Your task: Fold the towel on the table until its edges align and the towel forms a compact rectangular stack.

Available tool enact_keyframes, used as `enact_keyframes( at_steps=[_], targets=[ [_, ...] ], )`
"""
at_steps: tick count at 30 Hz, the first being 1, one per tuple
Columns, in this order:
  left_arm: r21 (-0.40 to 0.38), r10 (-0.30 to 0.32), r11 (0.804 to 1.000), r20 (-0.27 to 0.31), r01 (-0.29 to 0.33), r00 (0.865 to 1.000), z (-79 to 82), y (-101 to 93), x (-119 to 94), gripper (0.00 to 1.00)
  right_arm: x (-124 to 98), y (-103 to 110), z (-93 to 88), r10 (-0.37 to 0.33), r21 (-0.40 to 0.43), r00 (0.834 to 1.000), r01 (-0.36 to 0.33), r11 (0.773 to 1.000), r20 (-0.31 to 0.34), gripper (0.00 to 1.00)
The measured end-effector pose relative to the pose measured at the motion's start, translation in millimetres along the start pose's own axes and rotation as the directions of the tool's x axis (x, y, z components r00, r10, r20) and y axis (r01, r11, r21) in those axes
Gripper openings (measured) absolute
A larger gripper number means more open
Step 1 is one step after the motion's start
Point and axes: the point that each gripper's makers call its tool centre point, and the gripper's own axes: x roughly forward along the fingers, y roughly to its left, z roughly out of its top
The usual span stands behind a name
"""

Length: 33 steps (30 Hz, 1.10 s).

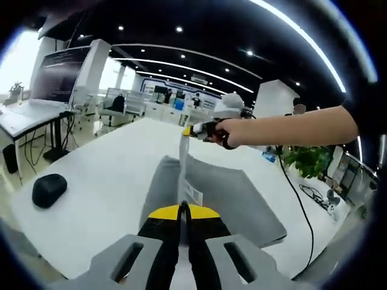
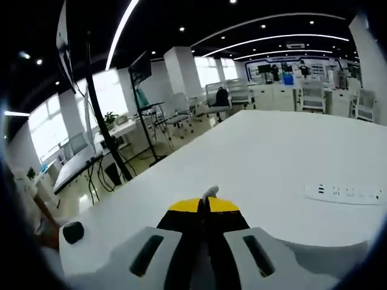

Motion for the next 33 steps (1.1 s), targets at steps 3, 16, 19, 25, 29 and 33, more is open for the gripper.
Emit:
enact_keyframes(
  at_steps=[3, 16, 19, 25, 29, 33],
  targets=[
    [-0.022, 0.026, 0.999, -0.023, -0.026, 0.999, -8.5, 9.8, 5, 0.03, 14, 6, -8.3, 0.006, -0.032, 1.000, -0.007, 0.999, -0.020, 0.01],
    [-0.092, 0.088, 0.991, -0.152, -0.102, 0.985, -52.0, 51.4, 20, 0.03, 56, 16, -49.2, 0.005, -0.138, 0.995, -0.018, 0.990, -0.096, 0.00],
    [-0.095, 0.056, 0.993, -0.165, -0.072, 0.985, -55.0, 44.9, 21, 0.03, 52, 17, -49.2, 0.011, -0.155, 0.995, -0.026, 0.987, -0.101, 0.03],
    [-0.012, 0.066, 0.997, -0.194, -0.070, 0.979, -58.2, 45.3, 22, 0.20, 40, 1, -44.6, -0.024, -0.171, 0.993, 0.005, 0.985, -0.114, 0.21],
    [0.056, 0.081, 0.996, -0.179, -0.072, 0.980, -47.6, 42.8, 23, 0.26, 32, -11, -37.3, -0.035, -0.161, 0.994, 0.018, 0.987, -0.103, 0.21],
    [0.091, 0.079, 0.994, -0.171, -0.064, 0.982, -39.9, 34.5, 25, 0.40, 14, -22, -27.7, -0.044, -0.155, 0.995, 0.029, 0.987, -0.090, 0.21]
  ],
)
